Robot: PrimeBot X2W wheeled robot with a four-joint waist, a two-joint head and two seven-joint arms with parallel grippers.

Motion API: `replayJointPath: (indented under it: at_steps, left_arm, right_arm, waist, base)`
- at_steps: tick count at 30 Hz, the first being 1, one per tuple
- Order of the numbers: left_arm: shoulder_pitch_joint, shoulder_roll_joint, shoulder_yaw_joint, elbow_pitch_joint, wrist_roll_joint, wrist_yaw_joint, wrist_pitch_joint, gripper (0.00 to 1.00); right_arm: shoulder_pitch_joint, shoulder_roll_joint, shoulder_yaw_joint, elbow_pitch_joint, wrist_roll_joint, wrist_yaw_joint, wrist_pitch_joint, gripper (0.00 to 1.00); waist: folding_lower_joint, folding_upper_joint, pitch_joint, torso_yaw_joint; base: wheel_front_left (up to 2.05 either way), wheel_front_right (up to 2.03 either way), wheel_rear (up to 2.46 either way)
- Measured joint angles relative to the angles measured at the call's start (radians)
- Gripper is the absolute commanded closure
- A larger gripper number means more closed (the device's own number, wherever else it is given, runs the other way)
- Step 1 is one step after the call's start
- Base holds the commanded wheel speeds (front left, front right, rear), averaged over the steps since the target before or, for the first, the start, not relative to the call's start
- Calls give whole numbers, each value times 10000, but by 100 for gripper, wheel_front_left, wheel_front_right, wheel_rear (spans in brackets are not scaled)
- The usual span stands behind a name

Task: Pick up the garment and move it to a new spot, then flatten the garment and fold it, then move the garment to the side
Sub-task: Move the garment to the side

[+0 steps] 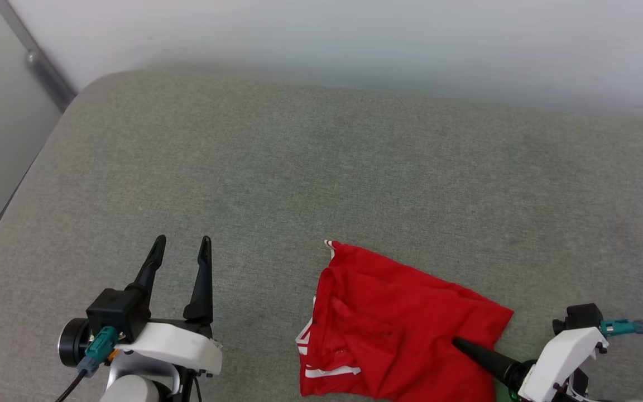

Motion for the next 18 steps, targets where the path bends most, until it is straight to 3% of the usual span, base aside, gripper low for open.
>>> replayJointPath:
  at_steps: [1, 2, 3, 4, 12, 18]
  left_arm:
    - [-49, -25, 4, 25, 27, -42, 0, 0]
    - [-86, -50, 4, 38, 61, -71, 0, 0]
    - [-121, -73, 2, 65, 69, -90, 0, 0]
    - [-128, -92, 4, 90, 81, -104, -2, 0]
    - [-94, -188, 117, 368, 236, -249, 0, 0]
    - [159, -207, 205, 295, 322, -238, -2, 0]
  right_arm:
    - [-107, -52, 88, 173, 69, 0, -42, 0]
    - [-196, -125, 157, 303, 161, 4, -79, 15]
    - [-279, -209, 251, 412, 196, 8, -148, 69]
    - [-346, -268, 320, 493, 261, 8, -222, 100]
    - [-471, -834, 1195, 479, 593, 0, -594, 100]
    - [-911, -2000, 2318, -339, -951, 2, -1012, 100]
  waist:
    - [0, 0, 52, 46]
    - [0, 0, 100, 87]
    - [0, 0, 141, 130]
    - [0, 0, 170, 166]
    - [0, 0, -82, 70]
    - [0, 0, -389, -566]
  base:
    - [0, 0, 0]
    - [0, 0, 0]
    - [0, 0, 0]
    - [0, 0, 0]
    - [0, 0, 0]
    - [0, 0, 0]
